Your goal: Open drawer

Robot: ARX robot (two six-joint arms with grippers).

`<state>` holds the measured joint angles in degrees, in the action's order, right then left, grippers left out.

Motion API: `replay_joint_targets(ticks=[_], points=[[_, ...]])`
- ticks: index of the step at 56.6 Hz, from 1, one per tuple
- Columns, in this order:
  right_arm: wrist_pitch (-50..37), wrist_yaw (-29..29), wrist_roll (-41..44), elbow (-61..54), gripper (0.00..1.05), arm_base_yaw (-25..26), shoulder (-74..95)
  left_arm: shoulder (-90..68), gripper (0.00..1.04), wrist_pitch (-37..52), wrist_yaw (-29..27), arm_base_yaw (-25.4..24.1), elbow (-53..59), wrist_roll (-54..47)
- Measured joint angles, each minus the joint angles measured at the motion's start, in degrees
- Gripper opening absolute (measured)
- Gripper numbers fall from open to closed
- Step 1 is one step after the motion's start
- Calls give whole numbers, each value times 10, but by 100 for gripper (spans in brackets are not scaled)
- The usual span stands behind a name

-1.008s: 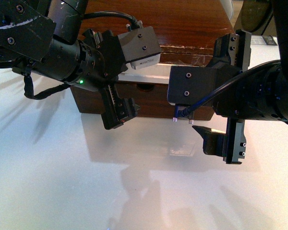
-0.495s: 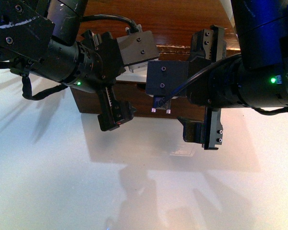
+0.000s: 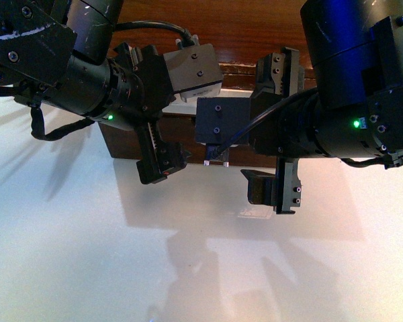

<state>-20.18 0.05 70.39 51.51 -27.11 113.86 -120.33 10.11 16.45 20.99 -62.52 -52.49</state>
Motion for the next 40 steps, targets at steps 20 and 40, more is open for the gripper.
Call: replay_joint_targets(ticks=[20, 40], points=[[6, -2, 14, 24, 96, 0, 21, 0, 96, 0, 0, 0, 2, -2], [16, -15, 44, 32, 96, 3, 33, -2, 96, 0, 0, 1, 2, -4]])
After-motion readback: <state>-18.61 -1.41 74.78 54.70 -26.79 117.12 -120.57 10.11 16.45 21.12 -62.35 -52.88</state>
